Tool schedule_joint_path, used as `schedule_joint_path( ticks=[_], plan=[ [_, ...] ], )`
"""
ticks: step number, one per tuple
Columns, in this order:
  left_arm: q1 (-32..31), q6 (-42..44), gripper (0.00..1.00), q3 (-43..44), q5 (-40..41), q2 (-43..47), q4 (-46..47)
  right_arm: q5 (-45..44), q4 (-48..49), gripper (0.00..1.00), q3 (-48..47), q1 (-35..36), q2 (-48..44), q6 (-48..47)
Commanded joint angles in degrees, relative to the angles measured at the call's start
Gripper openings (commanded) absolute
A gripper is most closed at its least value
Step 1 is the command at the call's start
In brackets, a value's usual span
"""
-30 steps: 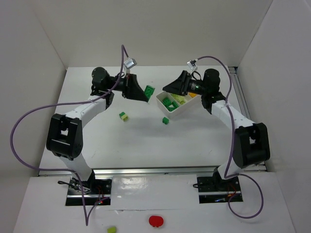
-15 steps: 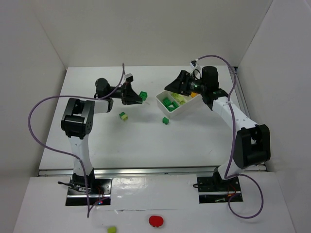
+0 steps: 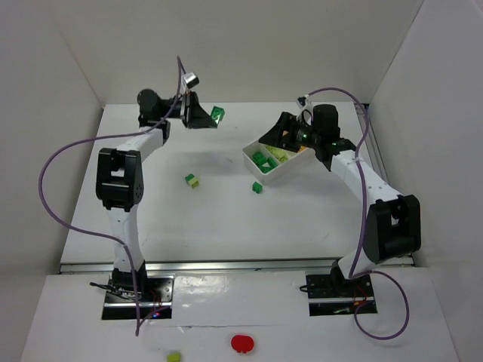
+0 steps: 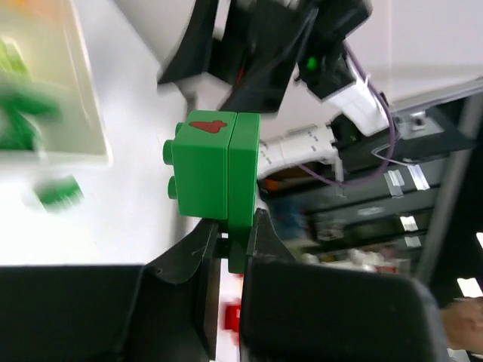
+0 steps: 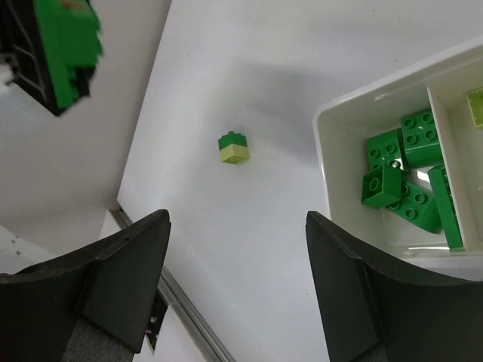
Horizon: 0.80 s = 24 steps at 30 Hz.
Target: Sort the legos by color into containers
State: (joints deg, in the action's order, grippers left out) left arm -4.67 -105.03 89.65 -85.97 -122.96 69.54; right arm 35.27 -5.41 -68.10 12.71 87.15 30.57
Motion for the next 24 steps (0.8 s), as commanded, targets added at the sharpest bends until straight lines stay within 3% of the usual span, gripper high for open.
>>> schedule_joint_path(
  ticks=[1,3,4,5,6,9,11,12,13,16,24],
  plan=[
    [0.54,26.56,0.0,17.75,0.62,-1.58,-27.15,-0.55,-1.01,0.8,-3.88,0.12,-1.29,-1.47],
    [1.06,43.6,0.0,29.38,3.95,-4.64,-52.88,-1.16,-2.32,0.8,-4.59,0.64,-1.29,-1.48],
    [1.06,57.78,0.0,42.41,10.32,-6.31,-65.46,-1.16,-2.32,0.8,-4.59,0.65,-1.29,-2.0],
    [1.59,61.06,0.0,46.98,12.91,-7.81,-79.42,-1.69,-2.85,0.8,-4.59,0.65,-1.89,-2.0],
    [2.29,60.65,0.0,48.42,15.29,-8.87,-80.34,-2.39,-3.46,0.8,-4.59,0.65,-1.9,-2.7],
    [4.05,57.66,0.0,40.55,16.53,-6.25,-74.37,-3.71,-4.52,0.8,-4.59,0.65,-2.52,-2.71],
    [5.19,63.95,0.0,36.14,21.18,-3.53,-79.78,-3.71,-5.04,0.8,-4.59,0.65,-2.52,-3.32],
    [5.19,67.47,0.0,35.17,23.64,-2.74,-88.09,-4.5,-5.05,0.8,-4.59,0.65,-2.52,-3.32],
    [5.19,74.03,0.0,34.11,30.1,-1.86,-92.43,-4.5,-5.05,0.8,-4.07,0.65,-2.52,-3.84],
    [3.71,82.24,0.0,28.76,43.98,1.75,-103.94,-5.03,-5.05,0.8,-4.06,0.65,-1.82,-3.85],
    [-4.47,84.03,0.0,2.94,73.04,15.54,-105.14,-6.78,-5.58,0.8,-4.06,1.7,0.91,-3.85]
  ],
)
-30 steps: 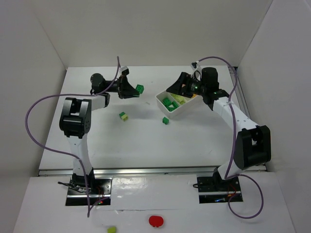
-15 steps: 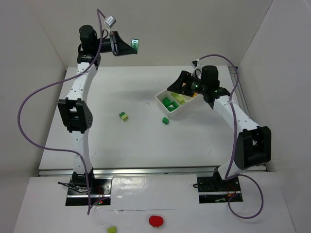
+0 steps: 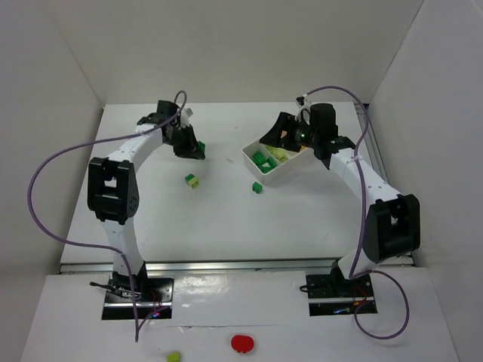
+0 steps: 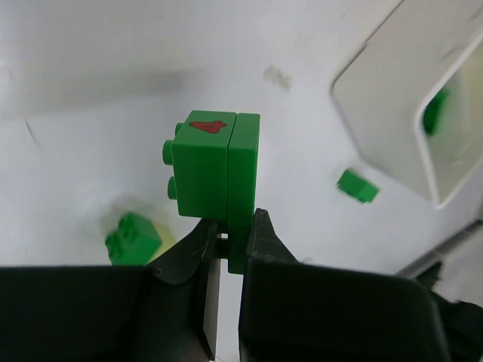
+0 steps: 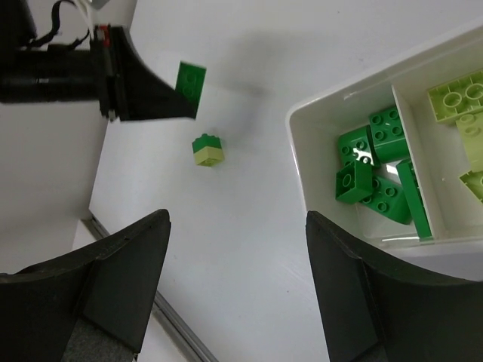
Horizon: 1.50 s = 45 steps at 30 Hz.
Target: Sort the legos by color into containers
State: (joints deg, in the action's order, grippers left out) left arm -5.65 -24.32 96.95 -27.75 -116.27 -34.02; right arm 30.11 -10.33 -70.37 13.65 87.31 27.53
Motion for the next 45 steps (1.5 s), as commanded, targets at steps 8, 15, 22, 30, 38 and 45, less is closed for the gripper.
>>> schedule_joint_path(
  ticks=[8,15,22,30,38,45],
  plan=[
    [-18.84,-0.9,0.0,-15.64,36.31,12.92,0.36,-2.25,-1.27,0.8,-2.32,1.91,1.81,-1.34],
    [-25.19,-7.31,0.0,-13.45,42.51,4.39,-3.86,-3.47,-1.89,0.8,-2.32,1.91,2.34,-1.34],
    [-27.22,-6.63,0.87,-10.82,40.5,4.11,-5.87,-5.67,-3.47,0.8,-1.79,2.43,1.29,-2.91],
    [-23.63,-4.69,0.92,-7.56,38.12,13.96,-9.13,-23.93,-11.55,0.8,-1.01,10.59,1.9,-5.03],
    [-10.28,-6.97,0.89,-10.02,32.06,20.29,-9.13,-34.43,-7.26,0.79,1.38,26.57,3.91,-9.82],
    [-5.17,-6.97,0.89,-12.04,29.51,21.61,-9.13,-39.34,-8.48,0.83,-11.8,34.25,19.45,-19.6]
  ],
)
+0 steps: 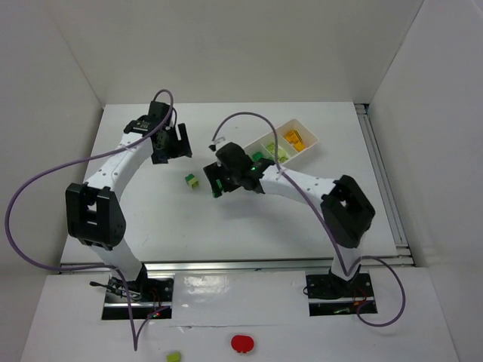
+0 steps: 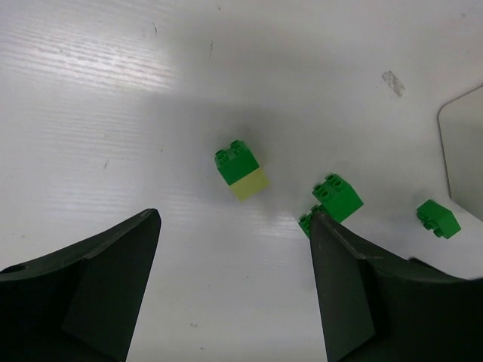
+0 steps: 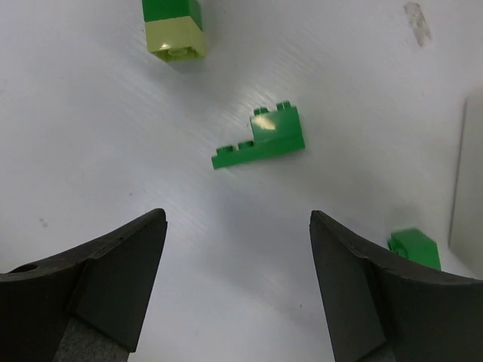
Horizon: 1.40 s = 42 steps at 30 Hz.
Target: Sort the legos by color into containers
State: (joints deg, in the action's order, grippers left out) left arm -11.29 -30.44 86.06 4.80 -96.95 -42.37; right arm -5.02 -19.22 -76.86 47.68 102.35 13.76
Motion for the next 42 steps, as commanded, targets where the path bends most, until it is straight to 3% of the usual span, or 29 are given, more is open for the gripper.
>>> schedule_joint_path(
  ticks=[1,9,15,30,31,33,35,40,42],
  plan=[
    [0.48,-0.85,0.89,-1.86,-3.04,2.81,-0.78,-4.21,-0.19,0.84,-6.88,0.22,6.01,-6.46],
    [2.76,-0.24,0.88,-4.76,-5.41,3.96,-0.78,-6.15,-5.21,0.82,-20.43,0.75,19.02,-11.12],
    [3.29,0.29,0.86,-5.29,-5.94,4.49,-0.78,-3.25,-5.74,0.69,-22.37,0.13,21.4,-14.28],
    [5.48,0.82,0.86,-5.82,-7.52,4.49,0.27,3.7,-7.32,0.58,-21.84,-1.45,23.69,-14.9],
    [5.49,0.82,0.86,-6.34,-7.52,4.49,0.27,3.7,-7.32,0.53,-21.84,-1.45,24.21,-14.38],
    [5.49,1.34,0.85,-6.34,-7.52,4.49,0.27,2.91,-7.85,0.47,-22.37,-1.97,24.22,-13.85],
    [5.49,1.96,0.85,-6.34,-8.05,4.49,0.27,2.03,-7.85,0.35,-22.37,-1.98,23.17,-13.15],
    [6.02,3.1,0.85,-6.34,-14.88,5.01,0.27,-1.31,-4.17,0.24,-18.25,-4.08,14.67,-7.71],
    [6.63,3.1,0.85,-6.34,-18.14,5.01,0.97,2.61,3.29,0.23,-10.62,-6.27,9.92,-6.21]
  ],
)
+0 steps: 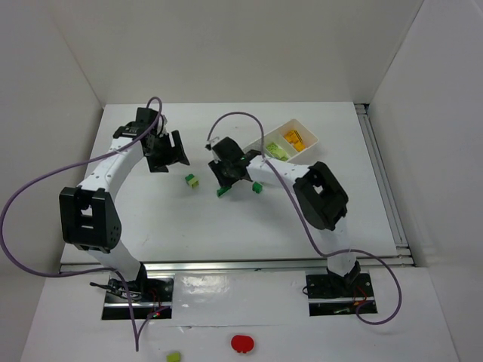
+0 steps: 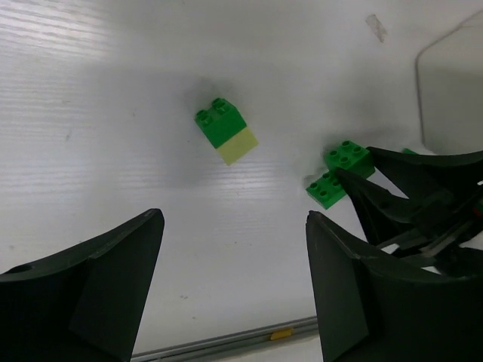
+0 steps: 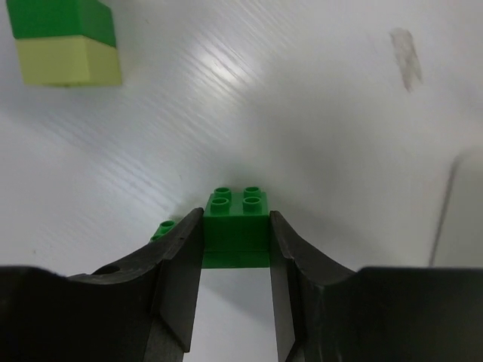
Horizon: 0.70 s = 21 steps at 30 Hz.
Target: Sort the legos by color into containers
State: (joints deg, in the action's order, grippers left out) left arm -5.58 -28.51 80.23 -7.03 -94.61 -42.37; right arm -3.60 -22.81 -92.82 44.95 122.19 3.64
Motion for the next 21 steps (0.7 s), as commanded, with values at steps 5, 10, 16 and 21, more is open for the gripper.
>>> schedule_joint_path(
  ticks=[5,10,16,21],
  plan=[
    [0.4,1.18,0.84,-4.79,-25.38,6.71,10.0,12.19,18.49,0.23,15.99,-8.82,-21.64,10.59],
    [-3.63,4.07,0.82,-7.01,-35.5,6.28,16.35,20.98,19.64,0.23,16.0,-11.64,-22.78,15.59],
    [-7.94,-2.48,0.88,-8.41,-29.74,5.74,20.39,21.88,17.89,0.23,13.45,-12.17,-21.56,19.12],
    [-6.72,-13.94,0.84,-11.93,-22.59,8.21,24.88,19.24,17.36,0.23,13.45,-12.17,-22.7,19.83]
  ],
)
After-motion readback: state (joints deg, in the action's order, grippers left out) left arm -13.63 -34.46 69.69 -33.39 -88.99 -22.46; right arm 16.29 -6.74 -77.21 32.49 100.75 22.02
